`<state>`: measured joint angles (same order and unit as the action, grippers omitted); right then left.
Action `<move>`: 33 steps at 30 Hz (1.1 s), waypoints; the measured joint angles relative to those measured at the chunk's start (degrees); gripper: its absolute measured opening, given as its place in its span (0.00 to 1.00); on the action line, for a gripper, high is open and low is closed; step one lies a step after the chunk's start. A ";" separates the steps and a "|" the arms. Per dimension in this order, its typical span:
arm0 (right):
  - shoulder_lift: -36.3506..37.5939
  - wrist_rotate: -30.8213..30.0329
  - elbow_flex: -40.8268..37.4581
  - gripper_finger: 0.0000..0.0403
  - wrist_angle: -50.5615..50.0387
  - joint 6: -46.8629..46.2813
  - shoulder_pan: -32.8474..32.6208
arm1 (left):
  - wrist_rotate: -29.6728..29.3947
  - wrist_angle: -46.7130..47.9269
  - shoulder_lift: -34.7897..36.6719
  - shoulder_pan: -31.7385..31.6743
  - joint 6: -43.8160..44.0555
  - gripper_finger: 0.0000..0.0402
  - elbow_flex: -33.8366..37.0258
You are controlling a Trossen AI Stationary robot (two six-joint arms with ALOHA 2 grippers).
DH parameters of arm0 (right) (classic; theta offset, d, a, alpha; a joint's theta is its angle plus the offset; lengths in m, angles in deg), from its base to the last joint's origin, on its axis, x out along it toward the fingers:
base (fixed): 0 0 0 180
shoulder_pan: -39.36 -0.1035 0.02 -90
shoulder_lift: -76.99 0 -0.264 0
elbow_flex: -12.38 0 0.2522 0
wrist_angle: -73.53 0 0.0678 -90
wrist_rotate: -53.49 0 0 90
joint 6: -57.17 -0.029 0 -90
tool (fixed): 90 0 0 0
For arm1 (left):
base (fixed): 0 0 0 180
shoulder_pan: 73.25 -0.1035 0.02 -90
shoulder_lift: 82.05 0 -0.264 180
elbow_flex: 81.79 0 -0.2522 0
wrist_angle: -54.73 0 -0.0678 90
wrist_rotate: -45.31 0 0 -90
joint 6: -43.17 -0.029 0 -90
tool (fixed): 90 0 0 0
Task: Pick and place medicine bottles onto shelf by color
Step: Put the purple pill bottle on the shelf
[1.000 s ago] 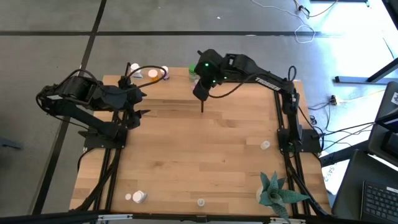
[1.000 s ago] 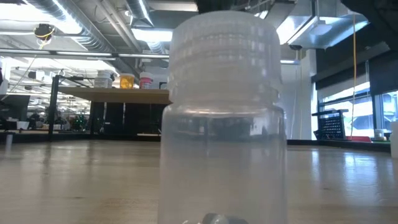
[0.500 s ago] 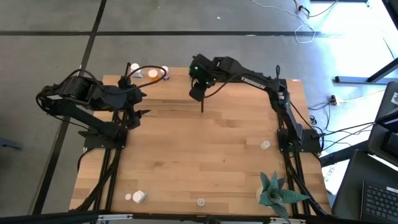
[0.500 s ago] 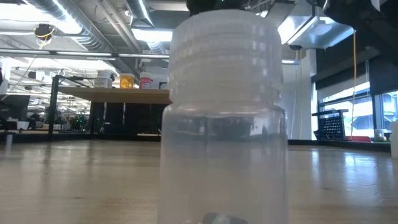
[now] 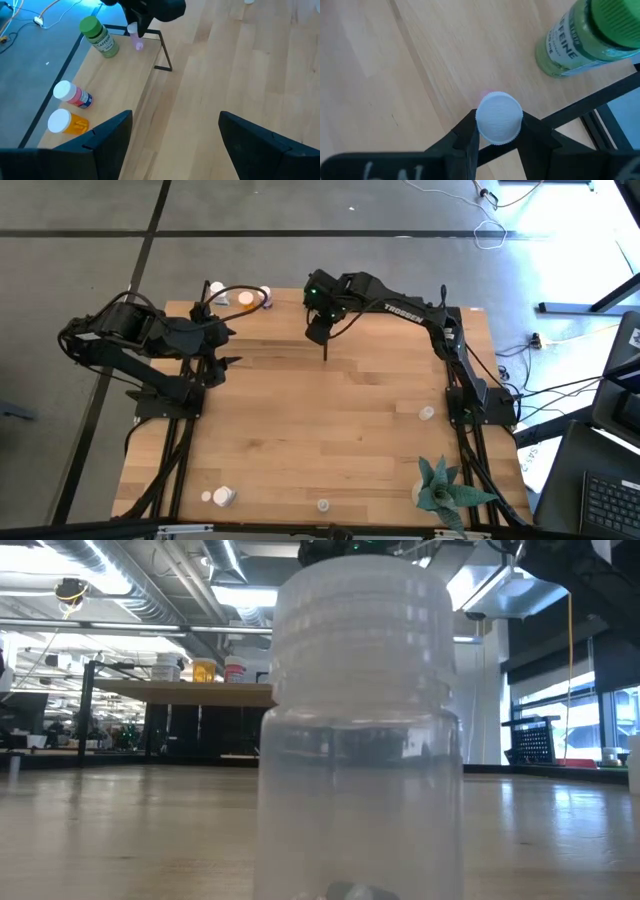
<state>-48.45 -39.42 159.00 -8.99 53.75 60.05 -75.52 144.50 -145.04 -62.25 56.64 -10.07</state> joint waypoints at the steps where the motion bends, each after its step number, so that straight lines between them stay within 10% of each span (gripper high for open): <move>1: -0.10 0.00 0.00 0.27 0.01 0.11 0.00 | -0.01 0.04 -0.02 0.00 -0.02 0.72 0.00; 33: -1.61 0.63 0.00 0.37 1.37 0.73 0.24 | 0.04 0.48 0.00 0.00 -0.02 0.72 0.00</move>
<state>-50.05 -38.79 159.00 -7.62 54.48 60.29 -75.48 144.98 -145.04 -62.25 56.62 -10.07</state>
